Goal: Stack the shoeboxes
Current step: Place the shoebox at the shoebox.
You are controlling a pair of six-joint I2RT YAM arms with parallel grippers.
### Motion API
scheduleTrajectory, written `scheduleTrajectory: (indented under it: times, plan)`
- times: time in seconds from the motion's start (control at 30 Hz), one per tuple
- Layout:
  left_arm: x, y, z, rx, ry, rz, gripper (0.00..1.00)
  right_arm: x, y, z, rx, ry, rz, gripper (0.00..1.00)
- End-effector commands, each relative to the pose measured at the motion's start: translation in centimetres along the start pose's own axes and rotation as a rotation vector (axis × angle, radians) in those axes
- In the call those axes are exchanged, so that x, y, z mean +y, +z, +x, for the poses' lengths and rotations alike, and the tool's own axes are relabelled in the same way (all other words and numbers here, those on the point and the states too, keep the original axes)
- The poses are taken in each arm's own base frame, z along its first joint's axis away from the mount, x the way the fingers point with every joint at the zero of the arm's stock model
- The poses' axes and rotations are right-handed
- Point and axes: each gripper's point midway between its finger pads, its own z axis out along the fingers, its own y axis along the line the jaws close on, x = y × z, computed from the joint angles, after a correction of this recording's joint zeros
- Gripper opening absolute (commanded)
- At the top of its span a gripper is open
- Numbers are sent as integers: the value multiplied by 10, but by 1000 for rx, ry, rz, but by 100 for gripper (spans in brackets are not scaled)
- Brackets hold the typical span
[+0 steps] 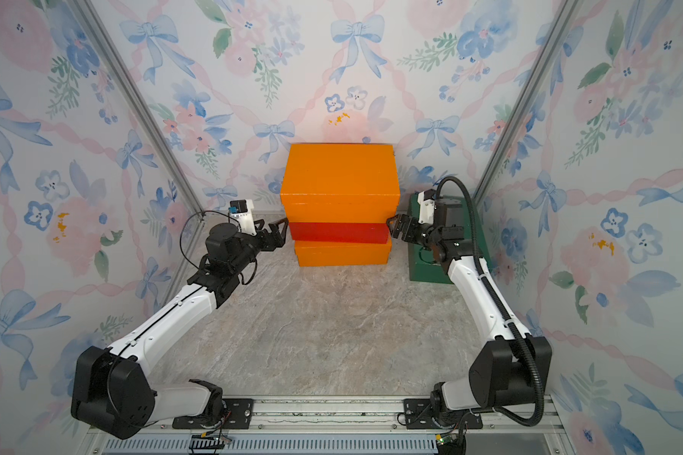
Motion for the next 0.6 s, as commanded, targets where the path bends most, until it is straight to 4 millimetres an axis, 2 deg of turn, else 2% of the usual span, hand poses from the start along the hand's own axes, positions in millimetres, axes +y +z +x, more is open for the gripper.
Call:
scheduleTrajectory:
  times: [0.0, 0.57]
  plan:
    - [-2, 6, -12, -36, 21, 1, 90, 10, -1, -14, -26, -26, -15, 97]
    - [5, 29, -12, -18, 21, -10, 90, 15, 7, -23, -33, -20, -25, 97]
